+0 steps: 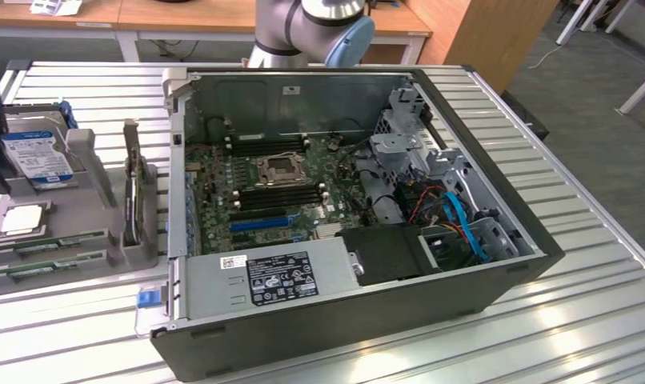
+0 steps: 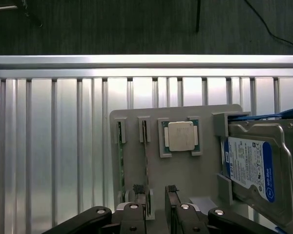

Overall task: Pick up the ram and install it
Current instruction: 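Pick up the ram and move it above insertion slot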

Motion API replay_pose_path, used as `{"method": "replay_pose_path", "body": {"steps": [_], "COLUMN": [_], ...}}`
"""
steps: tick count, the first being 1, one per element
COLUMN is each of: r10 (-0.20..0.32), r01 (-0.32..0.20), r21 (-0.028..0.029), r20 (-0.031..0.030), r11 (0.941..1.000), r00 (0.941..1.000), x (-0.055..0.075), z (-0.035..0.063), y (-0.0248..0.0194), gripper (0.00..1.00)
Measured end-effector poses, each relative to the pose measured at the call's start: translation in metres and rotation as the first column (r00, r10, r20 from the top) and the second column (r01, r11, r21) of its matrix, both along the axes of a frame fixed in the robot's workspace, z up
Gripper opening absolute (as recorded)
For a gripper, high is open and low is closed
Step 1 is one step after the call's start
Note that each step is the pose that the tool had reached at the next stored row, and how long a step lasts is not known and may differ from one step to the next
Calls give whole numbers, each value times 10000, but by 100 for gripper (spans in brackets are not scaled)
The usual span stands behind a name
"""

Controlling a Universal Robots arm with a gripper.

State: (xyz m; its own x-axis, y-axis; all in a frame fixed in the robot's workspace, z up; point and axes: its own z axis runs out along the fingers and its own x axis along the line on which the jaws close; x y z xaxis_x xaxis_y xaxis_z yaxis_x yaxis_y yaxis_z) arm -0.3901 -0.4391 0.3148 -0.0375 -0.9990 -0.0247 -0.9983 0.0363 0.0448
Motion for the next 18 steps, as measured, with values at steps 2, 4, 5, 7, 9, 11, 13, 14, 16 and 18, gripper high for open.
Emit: {"method": "replay_pose_path", "body": {"steps": [2,4,5,7,9,11,13,14,16,18], "r10": [0,0,0,0,0,0,0,1,0,0], "r01": [0,0,0,0,0,0,0,-1,0,0], "r21": [-1,-2,-1,-1,-2,-1,-2,-1,-1,-1], "r20": [-1,-2,-2,-1,-2,-2,-2,-1,-1,-1], "r11": [10000,10000,10000,10000,10000,10000,10000,10000,10000,10000], "r00": [10000,10000,10000,10000,10000,10000,10000,10000,10000,10000], "x": [0,0,0,0,0,0,0,0,0,0], "z": [-20,-39,-49,-68,-85,-103,-123,-133,-153,-173], "y": [0,0,0,0,0,0,0,0,0,0], "gripper": [29,29,29,29,29,29,29,29,29,29]}}
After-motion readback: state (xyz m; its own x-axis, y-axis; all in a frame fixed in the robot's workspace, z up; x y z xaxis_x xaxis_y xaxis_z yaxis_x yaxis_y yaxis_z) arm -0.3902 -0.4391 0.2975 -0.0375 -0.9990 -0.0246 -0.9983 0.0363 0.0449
